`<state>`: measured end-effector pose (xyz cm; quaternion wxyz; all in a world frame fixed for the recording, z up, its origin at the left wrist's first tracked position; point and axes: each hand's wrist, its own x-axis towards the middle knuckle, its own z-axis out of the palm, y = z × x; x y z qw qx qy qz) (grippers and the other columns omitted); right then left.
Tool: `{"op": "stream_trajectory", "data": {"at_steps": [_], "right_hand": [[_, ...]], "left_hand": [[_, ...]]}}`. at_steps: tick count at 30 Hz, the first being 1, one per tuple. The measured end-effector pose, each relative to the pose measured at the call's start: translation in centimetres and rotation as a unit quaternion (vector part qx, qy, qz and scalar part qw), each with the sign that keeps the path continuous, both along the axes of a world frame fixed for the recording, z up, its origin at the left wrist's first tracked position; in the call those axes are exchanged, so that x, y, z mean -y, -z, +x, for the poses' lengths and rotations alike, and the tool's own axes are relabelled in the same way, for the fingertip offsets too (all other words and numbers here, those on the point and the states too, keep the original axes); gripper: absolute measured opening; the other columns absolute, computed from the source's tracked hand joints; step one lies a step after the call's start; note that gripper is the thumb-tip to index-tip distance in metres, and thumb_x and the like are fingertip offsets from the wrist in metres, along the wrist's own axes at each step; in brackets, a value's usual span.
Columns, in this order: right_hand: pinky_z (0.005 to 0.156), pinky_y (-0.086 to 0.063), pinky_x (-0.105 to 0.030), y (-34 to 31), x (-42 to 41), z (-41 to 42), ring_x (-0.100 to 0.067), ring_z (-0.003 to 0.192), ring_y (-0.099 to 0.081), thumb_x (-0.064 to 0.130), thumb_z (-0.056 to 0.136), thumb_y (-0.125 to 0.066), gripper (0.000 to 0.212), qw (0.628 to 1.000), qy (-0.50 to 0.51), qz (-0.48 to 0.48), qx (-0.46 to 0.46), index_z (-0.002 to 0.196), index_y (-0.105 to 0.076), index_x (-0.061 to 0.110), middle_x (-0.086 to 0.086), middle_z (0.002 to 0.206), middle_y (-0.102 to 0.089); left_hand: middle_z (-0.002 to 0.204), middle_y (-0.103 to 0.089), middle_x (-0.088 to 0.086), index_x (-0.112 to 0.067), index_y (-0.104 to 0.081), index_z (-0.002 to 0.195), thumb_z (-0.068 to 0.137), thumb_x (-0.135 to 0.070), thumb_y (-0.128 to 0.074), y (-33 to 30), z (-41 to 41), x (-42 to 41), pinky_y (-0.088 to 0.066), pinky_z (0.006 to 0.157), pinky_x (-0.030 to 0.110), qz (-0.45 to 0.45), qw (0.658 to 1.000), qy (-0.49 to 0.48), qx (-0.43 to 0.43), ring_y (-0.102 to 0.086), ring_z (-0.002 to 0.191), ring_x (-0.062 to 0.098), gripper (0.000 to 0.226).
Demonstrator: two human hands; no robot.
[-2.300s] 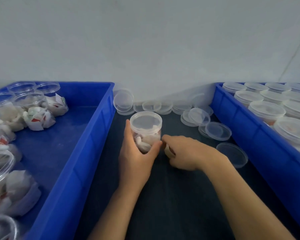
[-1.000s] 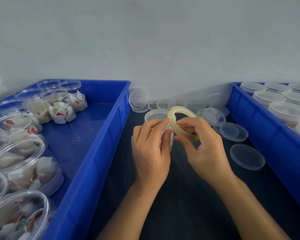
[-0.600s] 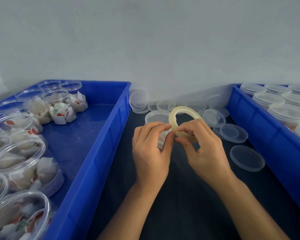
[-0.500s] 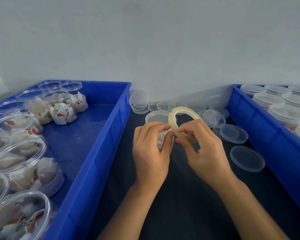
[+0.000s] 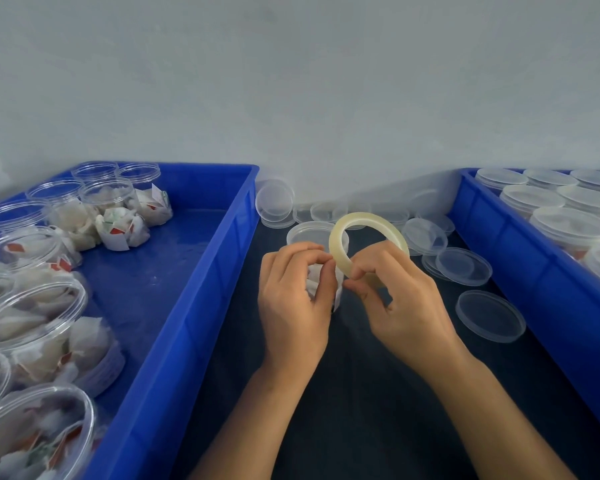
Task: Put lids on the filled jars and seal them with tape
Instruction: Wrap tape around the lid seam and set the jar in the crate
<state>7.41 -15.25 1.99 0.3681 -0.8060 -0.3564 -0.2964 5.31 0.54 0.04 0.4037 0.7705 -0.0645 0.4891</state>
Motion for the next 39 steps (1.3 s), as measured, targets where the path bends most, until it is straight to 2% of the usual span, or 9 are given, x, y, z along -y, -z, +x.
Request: {"op": "stream_trajectory", "data": {"at_steps": [8,13,18,21,24,30,31,35,39], "right_hand": [[0.066,-0.056,-0.045,0.00,-0.06,-0.03,-0.026,0.084,-0.063,-0.001,0.096,-0.072,0.021,1.000,-0.015,0.003,-0.007,0.098,-0.060,0.016,0.008,0.103,-0.060],[0.067,-0.057,-0.044,0.00,-0.26,-0.12,-0.025,0.084,-0.063,0.005,0.097,-0.073,0.019,1.000,0.000,0.012,-0.021,0.099,-0.059,0.018,0.010,0.103,-0.059],[0.067,-0.057,-0.044,0.12,-0.21,-0.03,-0.023,0.084,-0.063,0.008,0.097,-0.073,0.018,0.999,0.007,0.016,-0.030,0.098,-0.058,0.017,0.010,0.102,-0.059],[0.068,-0.054,-0.037,0.07,-0.29,-0.04,-0.014,0.087,-0.063,0.004,0.096,-0.074,0.027,0.999,0.008,0.033,-0.016,0.096,-0.054,0.021,0.012,0.102,-0.058],[0.069,-0.053,-0.031,-0.05,-0.11,0.07,-0.009,0.092,-0.063,-0.002,0.095,-0.074,0.034,0.999,0.006,0.043,0.001,0.094,-0.050,0.023,0.011,0.104,-0.057],[0.074,-0.055,-0.024,-0.20,0.18,-0.03,0.010,0.101,-0.062,-0.003,0.095,-0.073,0.031,1.000,0.010,0.015,0.005,0.092,-0.053,0.019,0.014,0.110,-0.057],[0.074,-0.055,-0.025,-0.19,0.13,-0.06,0.008,0.100,-0.062,-0.002,0.096,-0.073,0.028,1.000,0.012,0.009,0.004,0.092,-0.054,0.018,0.014,0.111,-0.057],[0.066,-0.055,-0.043,-0.16,-0.06,-0.11,-0.021,0.085,-0.062,0.006,0.098,-0.071,0.017,1.000,0.023,-0.001,-0.012,0.091,-0.057,0.013,0.009,0.106,-0.058],[0.066,-0.056,-0.049,-0.40,-0.20,-0.31,-0.029,0.082,-0.062,0.011,0.100,-0.069,0.011,0.999,0.034,-0.012,-0.026,0.094,-0.060,0.009,0.003,0.102,-0.060]], "left_hand": [[0.108,-0.073,0.001,-0.005,-0.072,0.098,0.101,-0.027,-0.067,0.13,0.21,-0.08,-0.050,0.082,0.032,0.034,0.999,-0.013,0.002,-0.059,0.098,0.018,0.022],[0.108,-0.070,0.002,-0.006,-0.070,0.097,0.098,-0.020,-0.066,0.29,0.24,-0.17,-0.051,0.080,0.040,0.060,0.998,-0.028,0.009,-0.058,0.099,0.019,0.014],[0.108,-0.066,0.001,-0.008,-0.067,0.099,0.098,-0.020,-0.064,0.25,0.12,-0.04,-0.050,0.078,0.039,0.077,0.997,-0.028,0.003,-0.055,0.099,0.017,0.012],[0.112,-0.064,-0.001,-0.010,-0.067,0.110,0.101,-0.026,-0.061,0.12,0.02,-0.08,-0.050,0.080,0.038,0.054,0.998,-0.018,-0.001,-0.054,0.102,0.015,0.020],[0.117,-0.064,-0.001,-0.012,-0.072,0.119,0.101,-0.033,-0.067,0.12,0.02,-0.12,-0.051,0.082,0.040,0.057,0.998,-0.013,-0.005,-0.054,0.105,0.016,0.029],[0.107,-0.068,0.000,-0.011,-0.078,0.107,0.099,-0.032,-0.074,0.23,0.18,-0.36,-0.051,0.078,0.041,0.050,0.998,-0.027,0.019,-0.055,0.098,0.017,0.022],[0.104,-0.069,0.000,-0.011,-0.079,0.103,0.099,-0.031,-0.075,0.22,0.17,-0.39,-0.051,0.077,0.042,0.050,0.998,-0.031,0.026,-0.055,0.096,0.017,0.021],[0.099,-0.069,-0.001,-0.011,-0.076,0.097,0.095,-0.022,-0.081,0.15,0.02,-0.34,-0.049,0.072,0.046,0.064,0.997,-0.034,0.026,-0.056,0.092,0.020,0.013],[0.096,-0.070,-0.002,-0.010,-0.074,0.093,0.095,-0.021,-0.079,0.07,-0.04,-0.34,-0.049,0.071,0.046,0.064,0.997,-0.024,0.019,-0.057,0.092,0.019,0.013]]}}
